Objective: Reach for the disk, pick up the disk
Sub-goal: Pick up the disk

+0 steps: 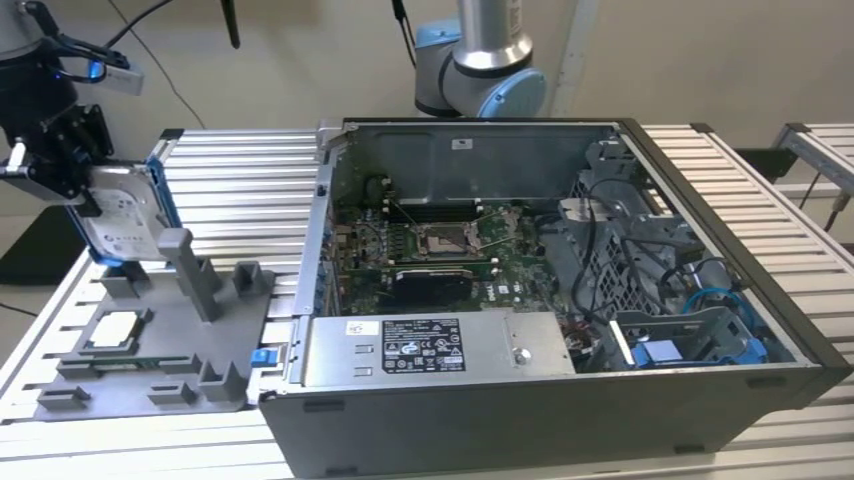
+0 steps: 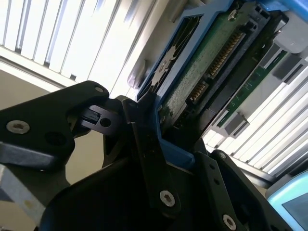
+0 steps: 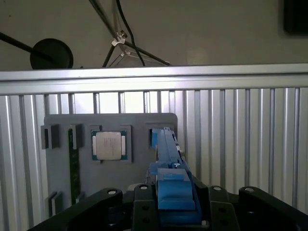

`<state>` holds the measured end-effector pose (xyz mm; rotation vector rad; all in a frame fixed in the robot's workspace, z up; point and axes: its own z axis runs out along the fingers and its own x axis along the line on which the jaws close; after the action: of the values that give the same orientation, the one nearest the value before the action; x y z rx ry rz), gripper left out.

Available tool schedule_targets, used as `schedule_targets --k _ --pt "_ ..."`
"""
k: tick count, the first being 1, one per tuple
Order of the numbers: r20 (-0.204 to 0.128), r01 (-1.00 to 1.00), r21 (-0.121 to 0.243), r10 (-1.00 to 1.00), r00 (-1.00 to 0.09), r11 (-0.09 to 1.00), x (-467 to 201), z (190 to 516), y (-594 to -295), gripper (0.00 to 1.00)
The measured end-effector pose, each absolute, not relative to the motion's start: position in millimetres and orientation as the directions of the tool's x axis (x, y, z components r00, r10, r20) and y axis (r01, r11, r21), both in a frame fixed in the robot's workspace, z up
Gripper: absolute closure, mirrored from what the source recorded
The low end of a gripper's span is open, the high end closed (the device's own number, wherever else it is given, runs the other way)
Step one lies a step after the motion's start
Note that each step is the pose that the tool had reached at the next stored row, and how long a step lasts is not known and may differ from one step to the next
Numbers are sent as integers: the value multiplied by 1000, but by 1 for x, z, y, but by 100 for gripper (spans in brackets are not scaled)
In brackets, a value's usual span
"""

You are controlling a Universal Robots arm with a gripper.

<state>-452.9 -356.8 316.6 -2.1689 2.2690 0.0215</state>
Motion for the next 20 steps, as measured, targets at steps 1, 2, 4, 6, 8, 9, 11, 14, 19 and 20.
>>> schedule_targets --k 1,2,4,6,8,9,11,14,19,20 --pt "-11 -999 8 -999 -45 45 -453 318 -357 100" --pt "-11 -999 8 -999 -45 45 -453 319 -357 100" --pt "-11 -999 8 -999 -45 45 -453 320 -357 100" --pt "-11 -999 8 -999 -45 45 -453 322 -357 100" --pt "-11 -999 8 -999 -45 45 -453 324 -357 100" --pt "-11 -999 8 -999 -45 45 -453 325 -357 100" --pt "-11 -999 8 -999 -45 45 -453 327 -357 100" --pt "-11 -999 8 -999 -45 45 -453 330 -357 100" --pt "-11 -999 8 -999 -45 45 -453 334 -357 100" --pt "-11 -999 8 -999 -45 45 -453 335 -357 100"
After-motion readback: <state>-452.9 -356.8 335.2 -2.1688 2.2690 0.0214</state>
